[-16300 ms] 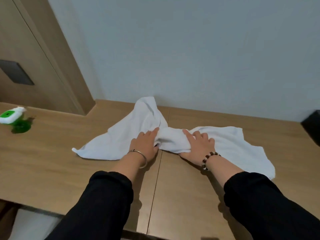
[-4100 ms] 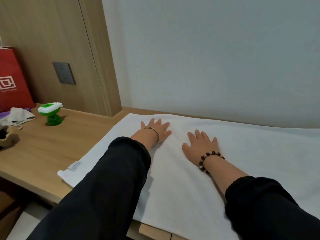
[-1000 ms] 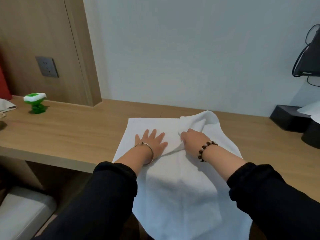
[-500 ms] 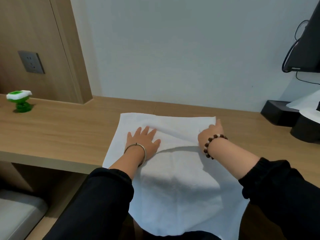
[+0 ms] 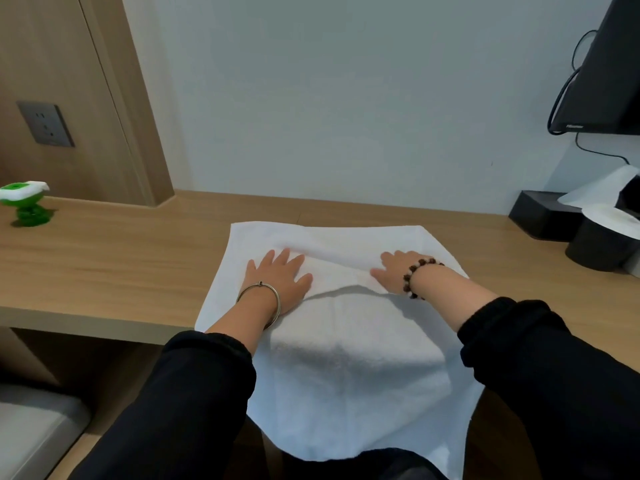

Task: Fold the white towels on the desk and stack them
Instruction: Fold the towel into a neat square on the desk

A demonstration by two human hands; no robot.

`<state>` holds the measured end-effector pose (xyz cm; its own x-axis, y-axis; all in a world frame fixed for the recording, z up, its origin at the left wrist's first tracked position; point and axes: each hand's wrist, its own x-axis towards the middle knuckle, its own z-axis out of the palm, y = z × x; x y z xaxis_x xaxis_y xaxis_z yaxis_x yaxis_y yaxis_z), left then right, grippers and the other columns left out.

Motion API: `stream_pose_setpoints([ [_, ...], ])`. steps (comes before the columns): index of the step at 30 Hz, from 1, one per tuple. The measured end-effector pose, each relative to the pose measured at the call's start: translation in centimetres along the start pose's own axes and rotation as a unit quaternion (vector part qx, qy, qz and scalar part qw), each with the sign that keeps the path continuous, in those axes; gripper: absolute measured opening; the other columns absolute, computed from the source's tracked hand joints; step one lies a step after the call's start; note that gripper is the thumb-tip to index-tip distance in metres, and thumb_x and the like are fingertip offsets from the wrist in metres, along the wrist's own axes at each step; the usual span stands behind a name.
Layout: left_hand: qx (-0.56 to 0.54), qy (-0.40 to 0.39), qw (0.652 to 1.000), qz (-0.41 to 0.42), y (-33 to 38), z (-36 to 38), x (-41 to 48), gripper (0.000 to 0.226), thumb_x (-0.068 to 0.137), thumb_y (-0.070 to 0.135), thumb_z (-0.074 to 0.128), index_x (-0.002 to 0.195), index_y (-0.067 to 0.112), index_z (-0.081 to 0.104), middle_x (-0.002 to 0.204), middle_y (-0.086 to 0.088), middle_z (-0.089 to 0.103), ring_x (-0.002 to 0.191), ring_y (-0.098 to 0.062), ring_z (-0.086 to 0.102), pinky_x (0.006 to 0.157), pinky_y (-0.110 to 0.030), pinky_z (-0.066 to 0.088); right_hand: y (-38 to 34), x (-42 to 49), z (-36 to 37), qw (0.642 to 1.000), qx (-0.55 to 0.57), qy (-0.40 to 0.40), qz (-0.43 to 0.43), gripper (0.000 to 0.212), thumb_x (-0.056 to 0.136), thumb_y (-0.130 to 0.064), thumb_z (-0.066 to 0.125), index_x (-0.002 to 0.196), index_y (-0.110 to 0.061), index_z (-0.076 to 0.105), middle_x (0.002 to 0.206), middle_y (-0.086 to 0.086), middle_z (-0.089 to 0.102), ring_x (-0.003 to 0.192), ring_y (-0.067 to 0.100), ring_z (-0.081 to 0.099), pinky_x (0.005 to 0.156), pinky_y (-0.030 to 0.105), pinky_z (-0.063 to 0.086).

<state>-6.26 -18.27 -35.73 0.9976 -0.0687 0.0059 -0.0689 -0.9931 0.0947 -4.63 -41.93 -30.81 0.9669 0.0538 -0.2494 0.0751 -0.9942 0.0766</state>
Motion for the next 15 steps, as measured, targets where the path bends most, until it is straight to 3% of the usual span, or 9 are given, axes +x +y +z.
stream_pose_setpoints([
  [3, -0.011, 0.007, 1.0, 0.015, 0.0, 0.1, 0.1, 0.059, 0.093, 0.056, 0.02, 0.149, 0.036, 0.017, 0.159, 0.008, 0.004, 0.146, -0.018, 0.001, 0.116, -0.048, 0.003, 0.6, 0.8, 0.7, 0.998, 0.016, -0.011, 0.067, 0.072, 0.093, -0.063, 0.017, 0.15, -0.019, 0.014, 0.158, 0.008, 0.01, 0.143, 0.029, 0.014, 0.111, 0.057, 0.018],
  [5, -0.011, 0.007, 1.0, 0.017, -0.1, 0.2, 0.2, 0.058, 0.093, 0.056, 0.021, 0.148, 0.036, 0.018, 0.159, 0.008, 0.005, 0.146, -0.017, 0.002, 0.116, -0.048, 0.003, -1.0, 0.8, 1.3, 0.999, 0.027, 0.027, 0.034, 0.07, 0.094, -0.06, 0.015, 0.151, -0.02, 0.009, 0.159, 0.005, 0.0, 0.146, 0.027, 0.003, 0.111, 0.061, 0.008],
  [8, -0.014, 0.013, 1.0, 0.012, 0.0, 0.0, 0.1, 0.058, 0.094, 0.053, 0.025, 0.148, 0.034, 0.021, 0.159, 0.007, 0.008, 0.146, -0.017, 0.004, 0.116, -0.046, 0.005, -4.3, 0.1, 3.5, 0.992, 0.081, 0.082, -0.053, 0.065, 0.095, -0.056, 0.014, 0.151, -0.023, 0.007, 0.16, 0.003, 0.0, 0.146, 0.025, 0.003, 0.113, 0.057, 0.005],
  [12, -0.055, 0.02, 0.998, 0.034, -0.7, -0.6, -0.7, 0.05, 0.097, 0.042, 0.033, 0.146, 0.03, 0.031, 0.156, 0.007, 0.021, 0.144, -0.014, 0.015, 0.116, -0.04, 0.009, -4.9, 0.4, 5.2, 0.987, 0.097, 0.116, -0.045, 0.062, 0.095, -0.053, 0.013, 0.151, -0.027, 0.007, 0.16, 0.0, 0.0, 0.146, 0.021, 0.0, 0.115, 0.051, 0.001],
  [15, -0.041, 0.005, 0.999, 0.024, -3.4, -1.0, -2.1, 0.05, 0.098, 0.042, 0.033, 0.146, 0.032, 0.028, 0.157, 0.008, 0.018, 0.144, -0.013, 0.012, 0.115, -0.043, 0.01, -3.9, 1.2, 4.5, 0.989, 0.075, 0.107, -0.07, 0.061, 0.096, -0.052, 0.012, 0.151, -0.027, 0.007, 0.16, 0.0, 0.0, 0.146, 0.021, 0.0, 0.115, 0.052, 0.001],
])
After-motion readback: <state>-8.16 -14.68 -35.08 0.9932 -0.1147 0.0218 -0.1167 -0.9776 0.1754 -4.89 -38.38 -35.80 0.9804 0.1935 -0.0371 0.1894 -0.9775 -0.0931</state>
